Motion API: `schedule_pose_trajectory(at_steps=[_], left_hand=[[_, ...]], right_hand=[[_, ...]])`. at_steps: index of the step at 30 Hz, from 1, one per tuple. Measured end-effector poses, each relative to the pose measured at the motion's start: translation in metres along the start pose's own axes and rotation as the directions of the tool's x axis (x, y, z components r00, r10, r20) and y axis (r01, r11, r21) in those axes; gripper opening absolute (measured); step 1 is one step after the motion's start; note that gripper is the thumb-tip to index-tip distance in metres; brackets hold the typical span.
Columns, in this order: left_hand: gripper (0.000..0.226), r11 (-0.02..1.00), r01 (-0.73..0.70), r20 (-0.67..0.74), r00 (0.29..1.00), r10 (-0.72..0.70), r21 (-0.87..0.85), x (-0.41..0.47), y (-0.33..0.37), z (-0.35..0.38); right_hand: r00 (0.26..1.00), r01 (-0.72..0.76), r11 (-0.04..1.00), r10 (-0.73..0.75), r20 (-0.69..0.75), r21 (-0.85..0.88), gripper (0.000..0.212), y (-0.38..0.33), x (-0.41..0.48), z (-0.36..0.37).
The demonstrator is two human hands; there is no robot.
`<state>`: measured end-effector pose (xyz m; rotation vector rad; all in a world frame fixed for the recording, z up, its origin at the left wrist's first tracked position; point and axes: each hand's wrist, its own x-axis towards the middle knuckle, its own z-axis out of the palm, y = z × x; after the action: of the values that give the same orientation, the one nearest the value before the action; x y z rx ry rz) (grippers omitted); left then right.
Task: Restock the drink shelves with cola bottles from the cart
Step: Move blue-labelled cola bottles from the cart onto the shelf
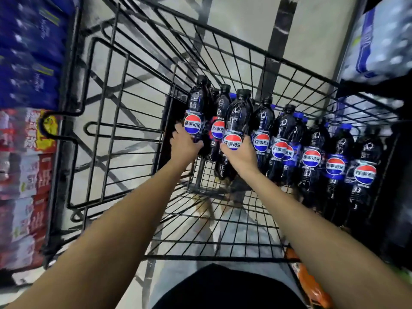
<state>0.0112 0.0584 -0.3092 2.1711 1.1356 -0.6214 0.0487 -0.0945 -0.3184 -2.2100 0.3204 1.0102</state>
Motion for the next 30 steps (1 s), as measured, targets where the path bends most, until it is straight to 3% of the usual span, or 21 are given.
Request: schedule_pose_trajectory(at_steps=[5,8,11,15,17,23,26,30], left_hand=[[0.063,0.988,0.051,0.09,0.995,-0.039,-0.142,0.001,-0.003,-0.007],[0.056,0.961,0.054,0.125,0.992,-0.021,-0.27,-0.016,-0.01,-0.01],[0.052,0.944,-0.042,0.152,0.984,0.097,-0.327,-0.042,-0.024,-0.012],[0.026,0.892,-0.242,0.142,0.938,0.315,-0.381,-0.078,-0.033,-0.018],[0.027,0.872,-0.304,0.154,0.91,0.385,-0.384,-0.097,-0.035,-0.023],[0.038,0.754,-0.582,0.147,0.753,0.641,-0.305,-0.167,-0.032,-0.051],[0.04,0.638,-0.7,0.169,0.62,0.766,-0.321,-0.206,-0.028,-0.06],[0.056,0.558,-0.782,0.225,0.512,0.829,-0.276,-0.262,-0.022,-0.051]], right_hand=[[0.999,0.038,0.999,-0.037,-0.014,0.024,0.054,0.009,-0.017,-0.007],[0.999,0.044,0.998,-0.043,-0.024,0.04,0.059,0.014,-0.034,-0.013],[0.998,0.031,0.997,-0.027,-0.055,0.068,0.069,0.019,-0.056,-0.018],[0.983,0.063,0.986,-0.034,-0.179,0.156,0.064,0.025,-0.096,-0.021],[0.972,0.078,0.977,-0.03,-0.235,0.196,0.067,0.029,-0.118,-0.023],[0.896,0.225,0.917,-0.061,-0.44,0.33,0.046,0.049,-0.205,-0.037],[0.841,0.277,0.895,-0.051,-0.538,0.349,0.041,0.067,-0.256,-0.047],[0.77,0.294,0.881,0.012,-0.638,0.372,0.033,0.098,-0.32,-0.058]])
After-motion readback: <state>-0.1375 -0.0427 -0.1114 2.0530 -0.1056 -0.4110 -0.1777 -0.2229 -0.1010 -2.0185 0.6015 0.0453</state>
